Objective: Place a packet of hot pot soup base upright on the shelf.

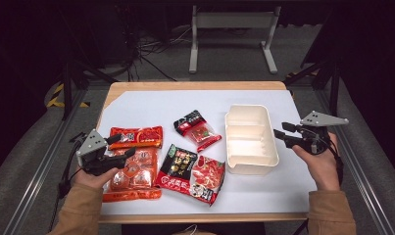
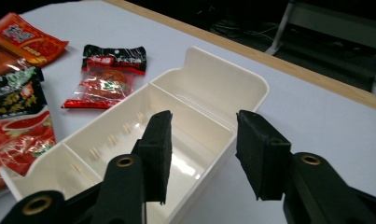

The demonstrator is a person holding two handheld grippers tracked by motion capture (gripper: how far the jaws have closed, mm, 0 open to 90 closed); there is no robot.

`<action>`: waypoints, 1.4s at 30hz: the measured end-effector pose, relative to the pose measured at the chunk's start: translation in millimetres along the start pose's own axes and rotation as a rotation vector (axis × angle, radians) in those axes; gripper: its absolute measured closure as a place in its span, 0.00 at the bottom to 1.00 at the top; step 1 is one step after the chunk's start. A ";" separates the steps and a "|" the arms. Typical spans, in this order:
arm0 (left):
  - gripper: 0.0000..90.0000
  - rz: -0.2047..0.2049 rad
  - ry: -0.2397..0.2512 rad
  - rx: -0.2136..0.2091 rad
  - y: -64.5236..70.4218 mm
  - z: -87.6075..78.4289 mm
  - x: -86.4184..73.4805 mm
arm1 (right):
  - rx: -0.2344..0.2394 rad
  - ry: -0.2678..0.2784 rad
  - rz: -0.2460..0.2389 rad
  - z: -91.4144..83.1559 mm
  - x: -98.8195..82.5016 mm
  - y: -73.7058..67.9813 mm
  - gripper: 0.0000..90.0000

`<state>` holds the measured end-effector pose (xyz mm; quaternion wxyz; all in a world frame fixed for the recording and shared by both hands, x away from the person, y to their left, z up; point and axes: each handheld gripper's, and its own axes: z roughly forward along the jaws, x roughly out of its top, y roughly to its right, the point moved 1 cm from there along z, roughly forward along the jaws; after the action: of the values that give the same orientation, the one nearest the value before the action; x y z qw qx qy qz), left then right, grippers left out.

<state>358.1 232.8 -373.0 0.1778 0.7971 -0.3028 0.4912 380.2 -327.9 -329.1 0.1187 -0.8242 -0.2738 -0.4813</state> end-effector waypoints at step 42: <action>0.25 0.058 -0.141 -0.149 66.3 34.5 7.2 | 0.046 -0.003 -0.001 7.7 4.1 -7.9 0.54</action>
<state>340.3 160.6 -383.2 0.2005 0.8053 -0.3732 0.4148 382.9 -316.5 -330.0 0.1369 -0.8218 -0.2855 -0.4737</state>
